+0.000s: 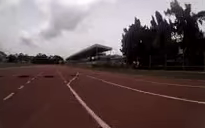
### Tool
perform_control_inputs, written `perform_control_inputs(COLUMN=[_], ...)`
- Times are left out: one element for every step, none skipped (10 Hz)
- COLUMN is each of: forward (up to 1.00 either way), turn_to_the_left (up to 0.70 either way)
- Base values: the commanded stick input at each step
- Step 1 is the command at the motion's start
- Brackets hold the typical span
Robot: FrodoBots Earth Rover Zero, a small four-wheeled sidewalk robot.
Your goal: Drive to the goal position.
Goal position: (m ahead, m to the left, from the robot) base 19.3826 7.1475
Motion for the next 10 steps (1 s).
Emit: perform_control_inputs(forward=[0.7, 0.7, 0.7, 0.7, 0.7, 0.7, 0.7, 0.7, 0.7, 0.7], turn_to_the_left=[0.02, 0.11, 0.09, 0.03, 0.12, 0.14, 0.11, 0.02, 0.07, 0.14])
